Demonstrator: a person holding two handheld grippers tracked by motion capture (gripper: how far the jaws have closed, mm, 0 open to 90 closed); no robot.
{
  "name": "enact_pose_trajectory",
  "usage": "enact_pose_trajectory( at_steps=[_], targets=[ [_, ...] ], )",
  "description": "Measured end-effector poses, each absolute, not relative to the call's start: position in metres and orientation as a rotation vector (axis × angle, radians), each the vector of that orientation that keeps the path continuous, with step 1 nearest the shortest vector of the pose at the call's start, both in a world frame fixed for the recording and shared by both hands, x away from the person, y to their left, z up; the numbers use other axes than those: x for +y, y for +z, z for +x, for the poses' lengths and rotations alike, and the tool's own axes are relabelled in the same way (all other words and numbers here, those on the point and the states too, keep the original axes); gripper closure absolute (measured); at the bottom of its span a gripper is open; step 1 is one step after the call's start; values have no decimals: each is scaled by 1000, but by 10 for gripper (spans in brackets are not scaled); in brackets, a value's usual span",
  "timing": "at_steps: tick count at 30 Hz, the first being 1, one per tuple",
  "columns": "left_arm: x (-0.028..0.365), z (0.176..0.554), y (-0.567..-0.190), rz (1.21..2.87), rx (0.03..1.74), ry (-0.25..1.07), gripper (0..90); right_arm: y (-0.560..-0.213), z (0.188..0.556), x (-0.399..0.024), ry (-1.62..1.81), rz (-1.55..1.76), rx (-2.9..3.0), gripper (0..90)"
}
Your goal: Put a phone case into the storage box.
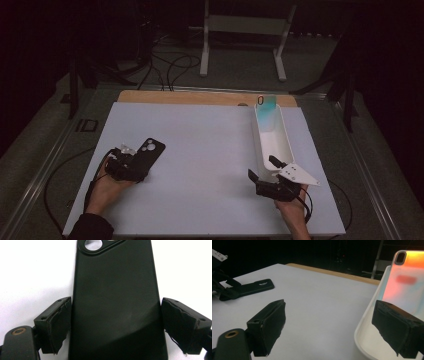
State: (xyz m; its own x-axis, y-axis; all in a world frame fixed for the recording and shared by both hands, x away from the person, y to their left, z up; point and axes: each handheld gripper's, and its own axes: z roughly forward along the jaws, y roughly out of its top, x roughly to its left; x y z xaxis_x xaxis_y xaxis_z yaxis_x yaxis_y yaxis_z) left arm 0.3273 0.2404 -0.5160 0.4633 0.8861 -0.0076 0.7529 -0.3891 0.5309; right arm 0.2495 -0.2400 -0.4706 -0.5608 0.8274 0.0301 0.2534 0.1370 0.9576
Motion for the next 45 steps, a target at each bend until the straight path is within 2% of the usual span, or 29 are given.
enact_pose_trajectory(
  at_steps=[20,33,45],
  targets=[
    [234,321,-502,2199,1332,417,175,-466,251,-238,1443,1030,1910,116],
    [211,302,-455,2100,1144,534,167,-446,268,-223,1448,1028,2006,115],
    [184,290,-436,2078,976,555,165,-427,292,-199,1499,1018,2111,108]
  ],
)
